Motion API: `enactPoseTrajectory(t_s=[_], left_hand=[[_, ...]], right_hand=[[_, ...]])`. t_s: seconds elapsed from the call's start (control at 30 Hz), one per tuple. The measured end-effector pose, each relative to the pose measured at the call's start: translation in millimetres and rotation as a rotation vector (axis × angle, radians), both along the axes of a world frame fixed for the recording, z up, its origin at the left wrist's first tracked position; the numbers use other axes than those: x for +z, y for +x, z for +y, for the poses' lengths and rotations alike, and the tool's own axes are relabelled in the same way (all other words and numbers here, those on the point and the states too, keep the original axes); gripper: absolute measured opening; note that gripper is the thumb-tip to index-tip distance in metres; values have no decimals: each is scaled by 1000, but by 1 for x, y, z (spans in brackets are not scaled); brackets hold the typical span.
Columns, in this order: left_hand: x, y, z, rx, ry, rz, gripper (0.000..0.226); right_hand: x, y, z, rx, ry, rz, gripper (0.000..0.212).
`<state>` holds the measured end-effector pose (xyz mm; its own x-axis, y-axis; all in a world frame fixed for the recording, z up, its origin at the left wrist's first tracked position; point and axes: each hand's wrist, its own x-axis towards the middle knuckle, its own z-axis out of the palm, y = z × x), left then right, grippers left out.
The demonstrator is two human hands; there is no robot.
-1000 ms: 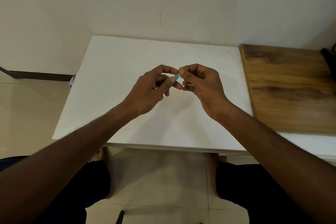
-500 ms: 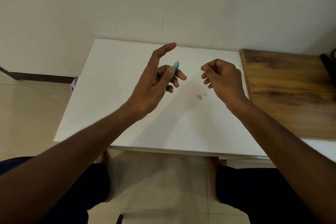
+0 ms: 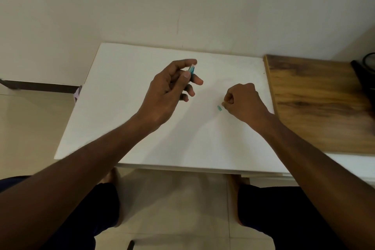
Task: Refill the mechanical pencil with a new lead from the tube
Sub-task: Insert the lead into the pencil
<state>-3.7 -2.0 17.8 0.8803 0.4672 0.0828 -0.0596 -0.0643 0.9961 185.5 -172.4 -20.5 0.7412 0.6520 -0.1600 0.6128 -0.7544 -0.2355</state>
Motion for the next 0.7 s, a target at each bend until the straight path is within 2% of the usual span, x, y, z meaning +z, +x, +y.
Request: enactPoseTrajectory(t_s=[0.33,0.43,0.5,0.6,0.7], left_hand=[[-9,-1,1,46,46,137,24],[-10,-2,-1,57,73,189,22],[-10,-1,-2,55,94,214,21],[-10,-1,-3,51,128,256,19],[-11,-1,-4,52,133,288,19]], right_hand=[[3,-8,10,30,-77,-58,11],[4,-8,10,5,25,-19,13],[10,-7,12,-67,213,83,14],[18,-8,17,-242,496,429,14],[18,-10,20,-338,598,632,19]])
